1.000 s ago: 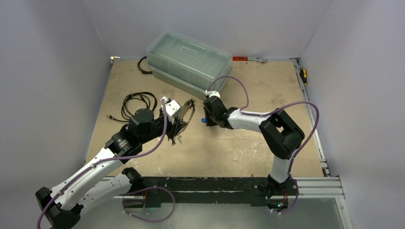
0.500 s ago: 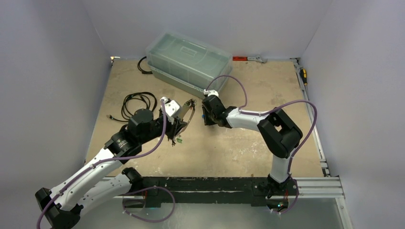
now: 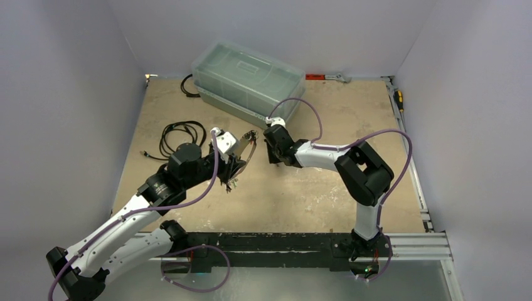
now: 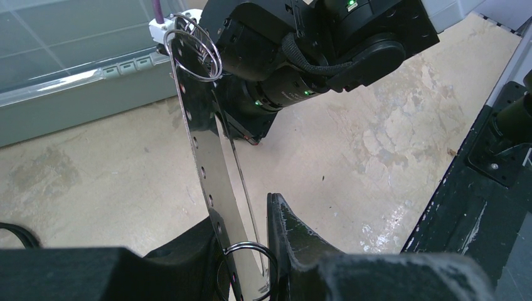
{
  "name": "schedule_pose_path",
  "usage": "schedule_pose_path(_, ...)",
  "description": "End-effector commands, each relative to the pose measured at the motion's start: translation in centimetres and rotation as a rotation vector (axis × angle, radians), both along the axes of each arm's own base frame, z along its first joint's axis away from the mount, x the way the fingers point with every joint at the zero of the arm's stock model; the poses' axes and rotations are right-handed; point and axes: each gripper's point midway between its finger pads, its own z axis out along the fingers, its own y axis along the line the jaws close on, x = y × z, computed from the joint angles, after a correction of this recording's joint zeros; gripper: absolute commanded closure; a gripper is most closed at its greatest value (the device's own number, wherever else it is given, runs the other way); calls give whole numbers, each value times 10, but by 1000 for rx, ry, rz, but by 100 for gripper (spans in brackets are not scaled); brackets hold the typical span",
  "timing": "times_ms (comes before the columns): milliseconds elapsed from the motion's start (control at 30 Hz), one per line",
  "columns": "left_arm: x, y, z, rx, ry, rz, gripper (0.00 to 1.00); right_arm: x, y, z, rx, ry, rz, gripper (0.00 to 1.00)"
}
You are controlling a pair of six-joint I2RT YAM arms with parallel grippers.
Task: Put the keys on the keyring
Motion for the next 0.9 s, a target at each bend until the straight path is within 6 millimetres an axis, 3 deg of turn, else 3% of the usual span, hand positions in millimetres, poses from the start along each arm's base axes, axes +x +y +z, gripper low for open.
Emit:
schedule_pose_path(0,1,-4,27,-72,-56,-8,100,-5,-8,-3,-45,1,7,100)
schedule_pose_path(333,0,-4,28,-74,-59,-11,100,-25,3,70,167,-122,125,100)
schedule_pose_path(533,0,-4,29,-76,-60,-12,100,-39,3,78,217,-108,154,100)
schedule_pose_path(567,0,-4,29,-76,-61,-13,100,-39,2,74,204,-96,149,97)
schedule_pose_path(700,-1,-3,31,-79,-65,-13,100,-32,5,61,157,-66,143,55)
schedule_pose_path(800,-1,-2,30,-79,-66,-10,100,-20,8,59,124,-98,155,40)
schedule_pose_path(867,-1,-2,31,-79,-69,-7,100,-15,6,53,93,-102,180,37)
